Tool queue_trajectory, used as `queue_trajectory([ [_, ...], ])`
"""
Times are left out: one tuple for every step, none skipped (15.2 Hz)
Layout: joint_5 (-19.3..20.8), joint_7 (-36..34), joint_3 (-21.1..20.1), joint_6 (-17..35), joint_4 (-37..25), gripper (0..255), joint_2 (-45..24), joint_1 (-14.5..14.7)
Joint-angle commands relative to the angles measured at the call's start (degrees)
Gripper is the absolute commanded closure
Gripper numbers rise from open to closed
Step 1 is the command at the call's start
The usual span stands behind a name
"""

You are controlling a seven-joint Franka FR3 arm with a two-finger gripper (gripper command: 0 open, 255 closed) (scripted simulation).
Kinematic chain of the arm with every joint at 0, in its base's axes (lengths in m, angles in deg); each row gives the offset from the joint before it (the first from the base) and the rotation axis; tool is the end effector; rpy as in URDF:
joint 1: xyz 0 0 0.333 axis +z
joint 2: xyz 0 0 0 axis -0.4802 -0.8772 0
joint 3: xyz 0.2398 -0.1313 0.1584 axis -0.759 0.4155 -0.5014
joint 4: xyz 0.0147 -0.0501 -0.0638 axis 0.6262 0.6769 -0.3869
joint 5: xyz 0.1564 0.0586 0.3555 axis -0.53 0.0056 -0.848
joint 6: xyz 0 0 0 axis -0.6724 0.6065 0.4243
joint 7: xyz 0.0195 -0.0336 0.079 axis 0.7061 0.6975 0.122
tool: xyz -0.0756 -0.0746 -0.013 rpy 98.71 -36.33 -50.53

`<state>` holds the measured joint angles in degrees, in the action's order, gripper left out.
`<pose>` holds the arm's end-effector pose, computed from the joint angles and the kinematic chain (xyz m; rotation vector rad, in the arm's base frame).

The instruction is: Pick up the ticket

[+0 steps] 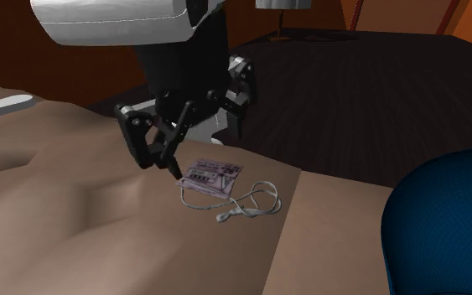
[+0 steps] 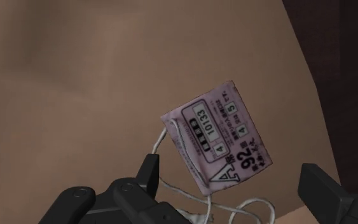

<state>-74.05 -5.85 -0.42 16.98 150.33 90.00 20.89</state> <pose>0.2853 -0.2585 0.6109 -2.9432 0.2088 0.1570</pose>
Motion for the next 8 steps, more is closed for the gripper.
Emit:
queue_trajectory([
  [0.02, 2.99, 2.94, -1.50, -3.78, 0, -3.24, -0.10],
  [0.00, 3.94, 3.84, -2.04, -4.98, 0, -4.19, -0.16],
  [0.11, 3.93, 3.87, -1.29, -4.03, 0, -3.97, -0.24],
  [0.23, 3.92, 3.91, -0.54, -3.08, 0, -3.75, -0.32],
  [0.33, 3.91, 3.96, 0.21, -2.16, 0, -3.58, -0.38],
  [0.43, 3.91, 4.01, 0.95, -1.25, 0, -3.40, -0.45],
  [0.53, 3.91, 4.07, 1.70, -0.35, 0, -3.23, -0.52],
  [0.64, 3.92, 4.14, 2.44, 0.53, 0, -3.08, -0.59],
])
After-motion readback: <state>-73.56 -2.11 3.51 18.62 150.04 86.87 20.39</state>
